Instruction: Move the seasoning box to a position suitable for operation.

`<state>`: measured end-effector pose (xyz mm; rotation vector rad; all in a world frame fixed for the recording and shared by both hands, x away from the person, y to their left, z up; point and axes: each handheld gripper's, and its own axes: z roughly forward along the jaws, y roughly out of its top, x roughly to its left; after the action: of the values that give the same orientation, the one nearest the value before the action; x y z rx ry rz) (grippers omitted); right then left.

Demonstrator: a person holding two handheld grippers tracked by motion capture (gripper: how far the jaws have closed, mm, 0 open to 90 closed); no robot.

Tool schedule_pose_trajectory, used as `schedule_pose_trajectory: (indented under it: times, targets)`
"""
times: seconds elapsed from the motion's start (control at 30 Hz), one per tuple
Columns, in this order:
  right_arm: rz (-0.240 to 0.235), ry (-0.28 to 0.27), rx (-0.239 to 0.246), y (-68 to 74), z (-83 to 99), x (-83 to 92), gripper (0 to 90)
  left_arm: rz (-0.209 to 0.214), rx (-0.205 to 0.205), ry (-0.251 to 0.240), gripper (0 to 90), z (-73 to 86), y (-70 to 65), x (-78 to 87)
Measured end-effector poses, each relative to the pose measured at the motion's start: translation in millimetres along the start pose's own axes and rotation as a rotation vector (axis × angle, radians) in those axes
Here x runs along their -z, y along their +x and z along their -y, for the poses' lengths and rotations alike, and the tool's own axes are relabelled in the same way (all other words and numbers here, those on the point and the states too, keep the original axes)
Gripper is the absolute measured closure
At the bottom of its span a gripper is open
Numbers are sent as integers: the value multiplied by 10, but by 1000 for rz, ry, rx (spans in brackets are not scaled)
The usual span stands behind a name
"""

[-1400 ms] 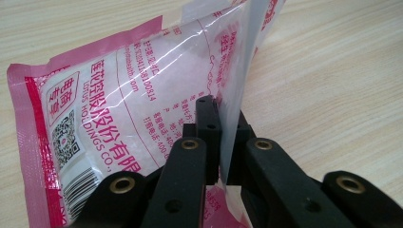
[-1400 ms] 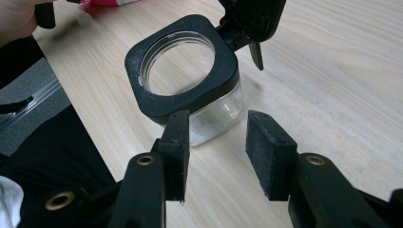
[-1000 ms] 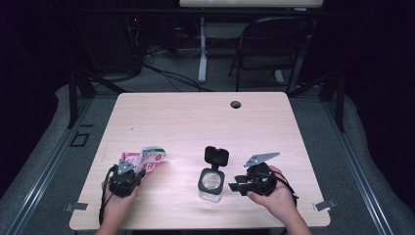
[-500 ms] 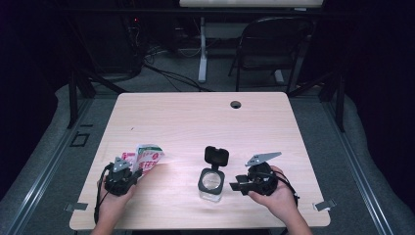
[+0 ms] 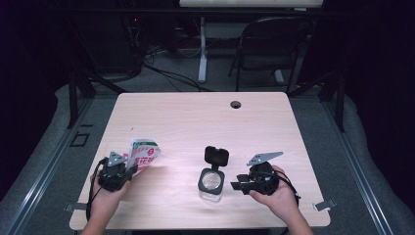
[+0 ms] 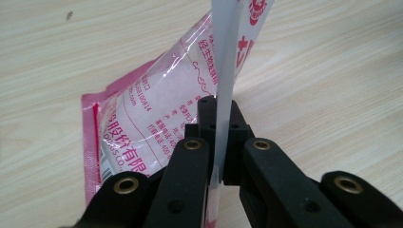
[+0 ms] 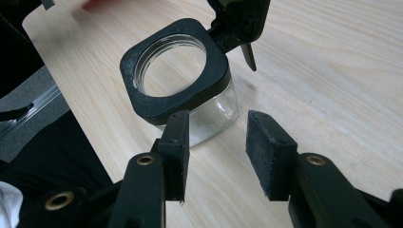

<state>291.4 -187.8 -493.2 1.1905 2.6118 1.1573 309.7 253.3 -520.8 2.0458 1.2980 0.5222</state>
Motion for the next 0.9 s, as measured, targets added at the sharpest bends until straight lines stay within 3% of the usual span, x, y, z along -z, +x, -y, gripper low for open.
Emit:
schedule_pose_trajectory:
  times: [0.23,0.47,0.6,0.8,0.9]
  targets:
    - [4,-1,-5,-3,-2,8,603,4,-3,6,900,-48,40,39]
    - [-5,-3,-6,-4,-3,1,601,-30,-42,4,900,-149,59,132]
    - [-1,-18,-10,-14,-8,28,601,-61,-64,-30,900,-247,96,270]
    - [3,-23,-13,-21,-5,33,600,-98,-63,-77,900,-317,156,449]
    - [3,-29,-15,-20,-10,39,600,-90,-68,-91,900,-344,158,528]
